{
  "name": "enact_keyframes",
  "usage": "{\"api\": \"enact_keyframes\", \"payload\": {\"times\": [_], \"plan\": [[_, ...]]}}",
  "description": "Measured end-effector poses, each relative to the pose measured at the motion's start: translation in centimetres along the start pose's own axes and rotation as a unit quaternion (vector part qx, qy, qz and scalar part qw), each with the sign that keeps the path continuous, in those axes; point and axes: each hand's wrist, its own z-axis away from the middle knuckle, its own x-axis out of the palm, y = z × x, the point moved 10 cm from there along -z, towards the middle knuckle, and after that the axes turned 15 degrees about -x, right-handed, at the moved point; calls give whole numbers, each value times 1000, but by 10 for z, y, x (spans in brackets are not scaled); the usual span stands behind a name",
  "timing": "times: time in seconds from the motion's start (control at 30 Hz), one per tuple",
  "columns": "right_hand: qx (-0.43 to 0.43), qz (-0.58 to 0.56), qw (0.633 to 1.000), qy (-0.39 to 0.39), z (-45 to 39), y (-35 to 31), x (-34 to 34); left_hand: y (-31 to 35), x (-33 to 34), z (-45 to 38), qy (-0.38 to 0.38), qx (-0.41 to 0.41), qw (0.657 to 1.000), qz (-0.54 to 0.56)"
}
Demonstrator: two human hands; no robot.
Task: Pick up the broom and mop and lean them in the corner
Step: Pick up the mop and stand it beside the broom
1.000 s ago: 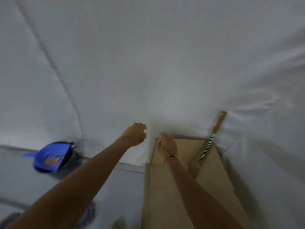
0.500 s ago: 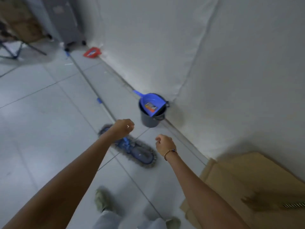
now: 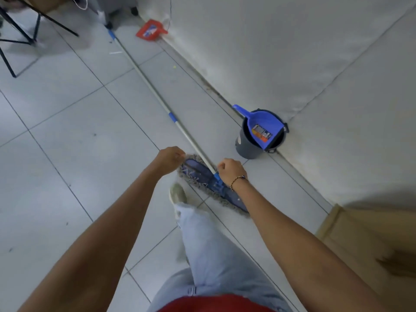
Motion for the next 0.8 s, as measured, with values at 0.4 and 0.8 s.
{"api": "enact_keyframes", "payload": {"times": [0.4,0.8], "plan": [[46,-29,997,-51,-277,-118,33,-56,-181,-255,-54,-59,997,19],[110,13,989,-100,-533,-153,-12,-40,-349,-522,-146,-190,859,452]]}}
